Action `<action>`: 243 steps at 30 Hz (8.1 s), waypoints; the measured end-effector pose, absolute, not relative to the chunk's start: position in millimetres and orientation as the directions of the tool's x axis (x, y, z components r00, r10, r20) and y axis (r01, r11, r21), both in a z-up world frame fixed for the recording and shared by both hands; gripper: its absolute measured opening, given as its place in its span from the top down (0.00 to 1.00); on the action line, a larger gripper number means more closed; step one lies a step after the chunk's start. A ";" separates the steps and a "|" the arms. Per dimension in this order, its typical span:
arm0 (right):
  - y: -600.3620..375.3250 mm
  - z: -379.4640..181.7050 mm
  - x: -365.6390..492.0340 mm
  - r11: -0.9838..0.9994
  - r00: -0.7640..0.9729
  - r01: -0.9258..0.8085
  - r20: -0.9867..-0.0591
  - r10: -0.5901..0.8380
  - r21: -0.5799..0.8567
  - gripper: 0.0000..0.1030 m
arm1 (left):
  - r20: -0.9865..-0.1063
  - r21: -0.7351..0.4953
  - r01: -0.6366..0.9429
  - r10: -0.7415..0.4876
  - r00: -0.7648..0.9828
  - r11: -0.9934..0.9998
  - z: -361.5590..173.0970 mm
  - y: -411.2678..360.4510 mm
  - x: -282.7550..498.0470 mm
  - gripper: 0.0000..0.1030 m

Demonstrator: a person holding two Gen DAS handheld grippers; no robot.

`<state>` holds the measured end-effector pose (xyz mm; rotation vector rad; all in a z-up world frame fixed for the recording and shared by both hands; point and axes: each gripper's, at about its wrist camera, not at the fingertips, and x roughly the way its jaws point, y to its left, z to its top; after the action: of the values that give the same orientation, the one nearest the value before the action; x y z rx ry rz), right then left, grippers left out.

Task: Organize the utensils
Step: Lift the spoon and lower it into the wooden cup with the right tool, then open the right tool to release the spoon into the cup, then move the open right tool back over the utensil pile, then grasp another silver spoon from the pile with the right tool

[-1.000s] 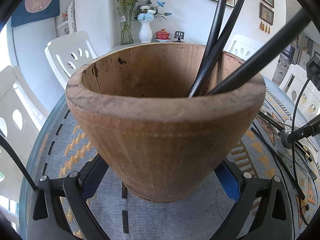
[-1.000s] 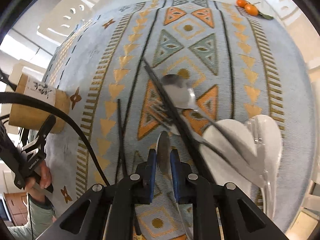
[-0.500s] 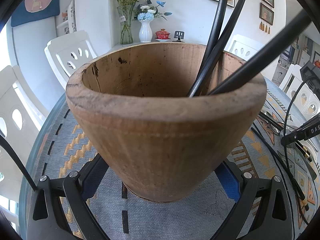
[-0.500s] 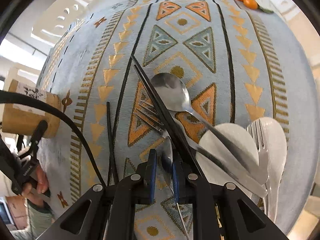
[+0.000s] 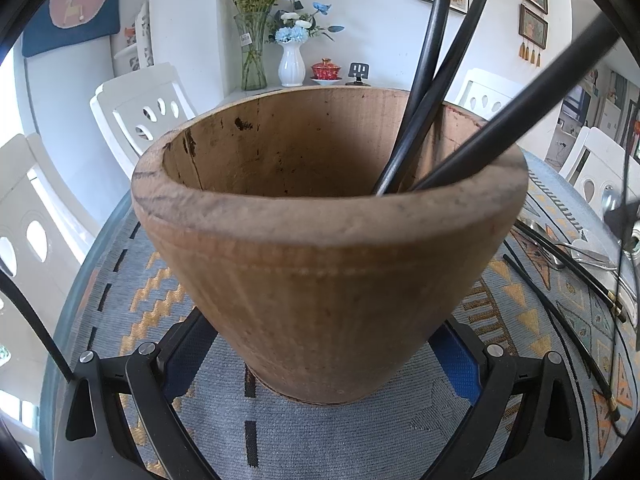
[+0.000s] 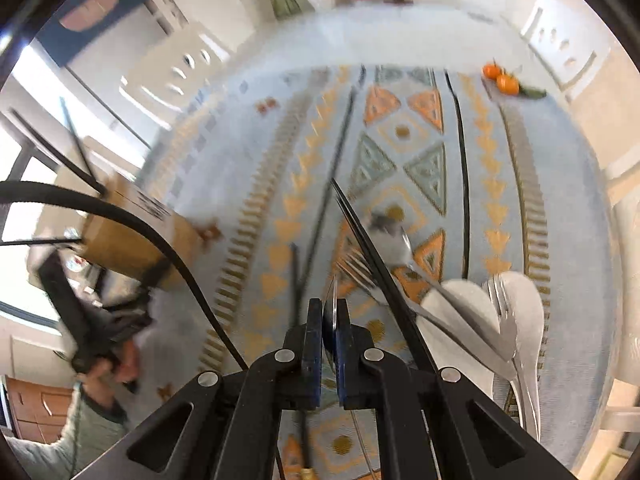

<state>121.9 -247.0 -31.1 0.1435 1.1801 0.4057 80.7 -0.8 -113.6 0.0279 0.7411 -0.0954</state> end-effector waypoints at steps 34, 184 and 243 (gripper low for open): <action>-72.0 131.8 141.8 0.571 0.521 -0.683 -0.243 0.818 0.456 0.96 | -0.676 -0.037 0.100 -0.099 0.730 0.994 -111.9 -2.1 77.3 0.04; -218.0 -109.9 198.2 0.938 0.240 -0.339 -0.958 0.156 0.068 0.63 | -0.695 -0.015 0.094 -0.078 0.715 0.995 -114.6 -0.8 80.9 0.03; -214.2 -113.2 207.9 0.964 0.253 -0.267 -0.965 0.062 -0.008 0.69 | -0.696 -0.018 0.094 -0.080 0.714 0.995 -114.5 0.7 79.9 0.03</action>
<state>207.9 -214.2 -113.2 -0.1828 1.2978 0.2254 79.9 0.7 -114.5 0.0192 0.7697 -0.0962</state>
